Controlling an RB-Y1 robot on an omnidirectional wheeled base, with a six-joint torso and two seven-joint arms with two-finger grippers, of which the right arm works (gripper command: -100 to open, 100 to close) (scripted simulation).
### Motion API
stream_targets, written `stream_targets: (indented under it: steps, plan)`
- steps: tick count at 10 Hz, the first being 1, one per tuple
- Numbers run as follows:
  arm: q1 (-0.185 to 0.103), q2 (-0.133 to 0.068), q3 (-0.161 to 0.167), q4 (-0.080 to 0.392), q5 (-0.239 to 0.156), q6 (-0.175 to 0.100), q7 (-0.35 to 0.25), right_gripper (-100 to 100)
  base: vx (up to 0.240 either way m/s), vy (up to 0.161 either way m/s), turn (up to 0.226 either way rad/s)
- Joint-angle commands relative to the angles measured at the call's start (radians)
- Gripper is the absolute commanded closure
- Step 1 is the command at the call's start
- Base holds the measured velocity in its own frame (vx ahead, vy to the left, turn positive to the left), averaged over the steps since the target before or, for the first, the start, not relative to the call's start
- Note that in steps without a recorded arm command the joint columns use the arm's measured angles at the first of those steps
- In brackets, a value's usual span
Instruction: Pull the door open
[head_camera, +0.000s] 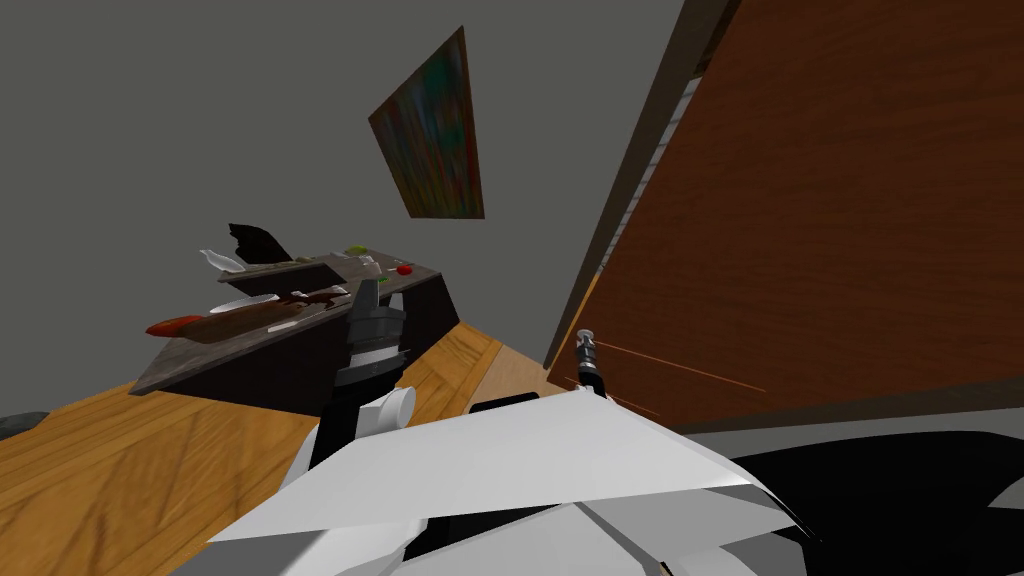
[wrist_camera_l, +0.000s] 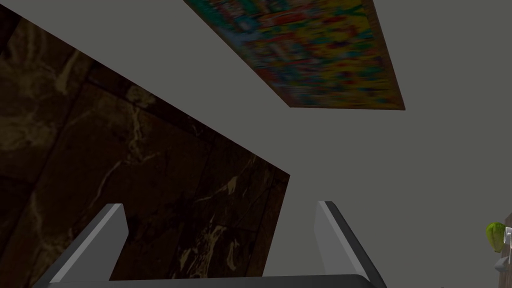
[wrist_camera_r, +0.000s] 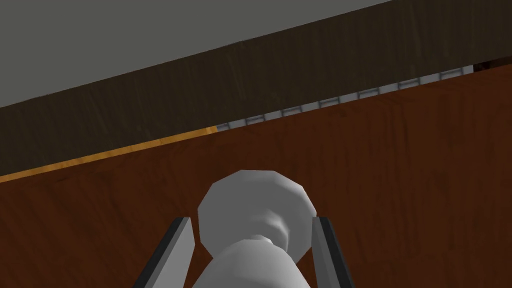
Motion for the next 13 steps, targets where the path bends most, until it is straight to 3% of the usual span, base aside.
stream_targets:
  steps: [1, 13]
  plan:
    - [0.0, 0.0, 0.0, 0.01, -0.004, 0.003, -0.04, 100, -0.039, -0.004, 0.016]
    - [-0.056, -0.014, 0.018, 0.064, -0.036, 0.001, -0.33, 100, -0.042, 0.0, 0.018]
